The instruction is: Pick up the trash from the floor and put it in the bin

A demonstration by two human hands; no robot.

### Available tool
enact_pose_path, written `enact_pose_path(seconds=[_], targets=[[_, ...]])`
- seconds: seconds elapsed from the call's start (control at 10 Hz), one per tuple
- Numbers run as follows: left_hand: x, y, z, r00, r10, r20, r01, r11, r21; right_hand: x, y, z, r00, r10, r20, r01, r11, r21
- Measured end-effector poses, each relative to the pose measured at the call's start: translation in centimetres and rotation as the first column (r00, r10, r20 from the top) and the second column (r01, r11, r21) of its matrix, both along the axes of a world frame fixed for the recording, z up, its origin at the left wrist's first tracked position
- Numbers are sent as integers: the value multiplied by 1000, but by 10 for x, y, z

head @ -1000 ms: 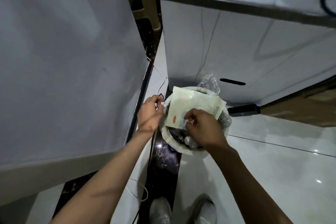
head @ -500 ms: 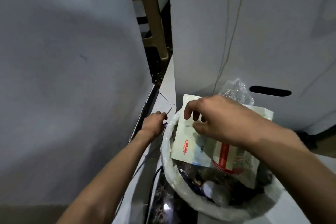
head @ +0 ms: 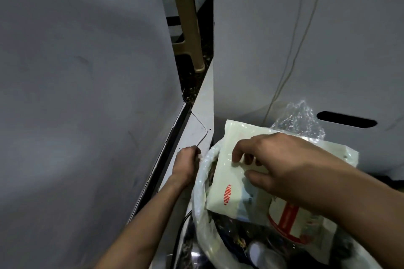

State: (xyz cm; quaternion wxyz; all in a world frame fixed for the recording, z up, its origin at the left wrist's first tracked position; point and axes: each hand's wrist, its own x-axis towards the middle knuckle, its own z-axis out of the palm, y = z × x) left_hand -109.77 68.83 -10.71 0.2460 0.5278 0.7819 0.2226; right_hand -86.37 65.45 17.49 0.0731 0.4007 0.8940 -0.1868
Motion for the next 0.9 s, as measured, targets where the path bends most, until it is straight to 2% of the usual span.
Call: enact_pose_path(seconds=[0.1, 0.2, 0.3, 0.4, 0.5, 0.6, 0.7, 0.8, 0.9], targets=[[1, -3, 57, 982, 165, 92, -182, 958, 224, -7, -1, 10, 1000, 2, 4, -2, 999, -41], [13, -34, 147, 950, 239, 202, -299, 884, 359, -10, 1, 23, 999, -15, -38, 12, 998, -60], [48, -82, 214, 950, 183, 255, -281, 857, 432, -3, -4, 35, 982, -91, -166, 77, 993, -90], [93, -125, 237, 982, -128, 142, 50, 890, 452, 14, -12, 48, 942, -199, -272, 173, 978, -115], [113, -147, 220, 932, -350, 97, 305, 899, 314, 32, -18, 62, 905, -312, -290, 285, 949, -132], [114, -156, 212, 893, -444, 68, 430, 889, 154, 45, -25, 76, 898, -381, -221, 361, 924, -129], [111, -156, 231, 921, -388, 8, 387, 920, 58, 52, -32, 88, 928, -360, -93, 342, 925, -168], [111, -155, 266, 969, -244, 43, 246, 967, -63, 49, -42, 94, 914, -406, -32, 393, 900, -188], [113, -147, 300, 977, -215, 5, 214, 969, -120, 45, -51, 101, 882, -471, 13, 459, 853, -249]])
